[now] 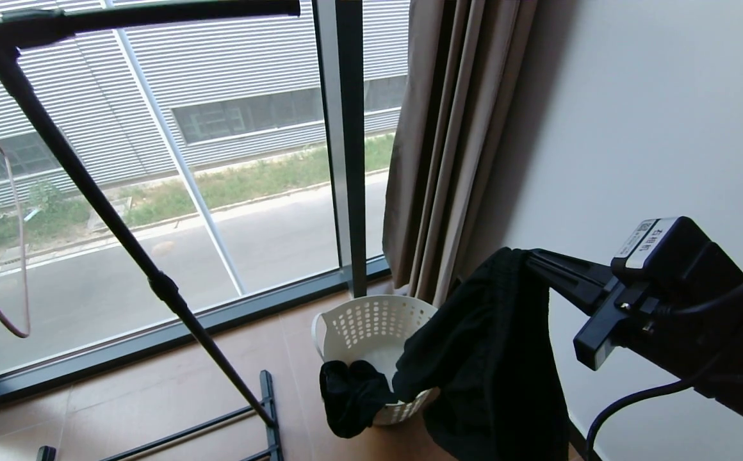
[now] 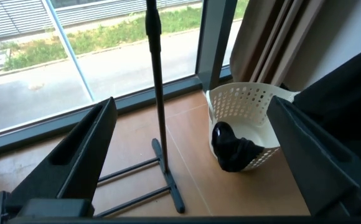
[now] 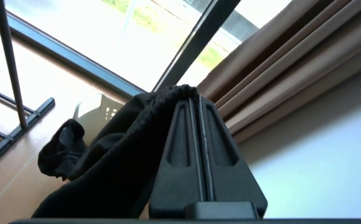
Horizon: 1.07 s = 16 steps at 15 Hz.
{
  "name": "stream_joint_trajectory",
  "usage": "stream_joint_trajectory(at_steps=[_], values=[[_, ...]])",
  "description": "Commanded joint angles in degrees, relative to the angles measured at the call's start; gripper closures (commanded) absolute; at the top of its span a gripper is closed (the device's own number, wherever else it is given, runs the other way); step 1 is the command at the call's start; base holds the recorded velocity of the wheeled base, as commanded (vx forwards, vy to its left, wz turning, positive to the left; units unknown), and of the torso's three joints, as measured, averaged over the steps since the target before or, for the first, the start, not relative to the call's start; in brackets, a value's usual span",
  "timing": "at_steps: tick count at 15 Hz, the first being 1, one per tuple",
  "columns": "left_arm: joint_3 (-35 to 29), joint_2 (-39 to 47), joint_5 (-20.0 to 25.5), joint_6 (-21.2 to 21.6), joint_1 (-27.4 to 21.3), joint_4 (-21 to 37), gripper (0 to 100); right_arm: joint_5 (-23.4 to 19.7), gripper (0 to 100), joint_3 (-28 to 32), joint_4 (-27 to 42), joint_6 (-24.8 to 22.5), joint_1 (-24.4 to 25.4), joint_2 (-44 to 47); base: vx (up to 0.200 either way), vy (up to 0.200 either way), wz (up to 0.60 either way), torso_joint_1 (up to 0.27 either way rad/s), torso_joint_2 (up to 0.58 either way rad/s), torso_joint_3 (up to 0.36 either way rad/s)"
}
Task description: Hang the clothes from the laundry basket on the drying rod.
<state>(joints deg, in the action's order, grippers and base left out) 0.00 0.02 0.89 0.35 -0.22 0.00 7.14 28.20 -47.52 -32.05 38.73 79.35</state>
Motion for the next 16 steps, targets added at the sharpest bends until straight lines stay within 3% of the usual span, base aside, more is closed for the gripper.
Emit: stream_joint_trajectory(at_steps=[1, 10, 16], values=[[0.00, 0.06, -0.01, 0.00, 0.04, 0.09, 0, 0.15, 100, -0.07, -0.03, -0.03, 0.73, -0.07, 0.000, 0.000, 0.00, 0.198, -0.54, -0.154], [0.00, 0.06, -0.01, 0.09, 0.04, 0.00, 0, 0.15, 100, -0.42, -0.21, -0.03, 0.73, 0.10, 0.000, 0.000, 0.00, 0.215, -0.55, -0.188], [0.00, -0.02, -0.01, 0.17, -0.04, 0.09, 0, 0.15, 100, -0.51, -0.21, -0.12, 0.73, -0.07, 0.000, 0.000, 0.00, 0.030, -0.07, -0.036]])
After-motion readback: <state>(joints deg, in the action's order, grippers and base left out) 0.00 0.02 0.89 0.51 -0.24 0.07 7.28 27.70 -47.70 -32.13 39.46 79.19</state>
